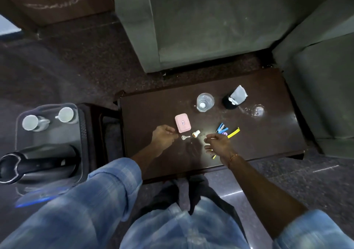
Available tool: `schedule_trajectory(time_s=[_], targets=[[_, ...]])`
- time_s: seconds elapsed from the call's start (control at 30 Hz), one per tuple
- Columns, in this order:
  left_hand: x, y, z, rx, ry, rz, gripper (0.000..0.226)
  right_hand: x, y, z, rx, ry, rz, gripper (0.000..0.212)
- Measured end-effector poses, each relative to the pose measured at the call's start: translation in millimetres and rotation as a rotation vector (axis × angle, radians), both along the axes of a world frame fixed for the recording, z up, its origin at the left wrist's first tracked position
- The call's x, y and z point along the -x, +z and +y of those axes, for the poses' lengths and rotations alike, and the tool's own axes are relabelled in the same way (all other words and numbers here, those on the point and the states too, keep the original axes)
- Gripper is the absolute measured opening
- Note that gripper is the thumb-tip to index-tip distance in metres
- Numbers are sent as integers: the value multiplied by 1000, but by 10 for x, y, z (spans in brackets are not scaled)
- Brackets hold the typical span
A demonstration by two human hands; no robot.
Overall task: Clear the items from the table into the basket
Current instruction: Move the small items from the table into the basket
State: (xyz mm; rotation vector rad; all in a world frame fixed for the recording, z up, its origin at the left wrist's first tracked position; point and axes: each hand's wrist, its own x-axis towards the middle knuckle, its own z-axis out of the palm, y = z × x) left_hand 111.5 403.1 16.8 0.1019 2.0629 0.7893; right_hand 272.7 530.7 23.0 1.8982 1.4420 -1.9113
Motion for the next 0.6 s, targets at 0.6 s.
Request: schedule_trajectory(time_s=[0.6], targets=[[92, -917, 750, 169, -31, 118, 98, 377, -1099, 612, -132, 530, -118, 47]])
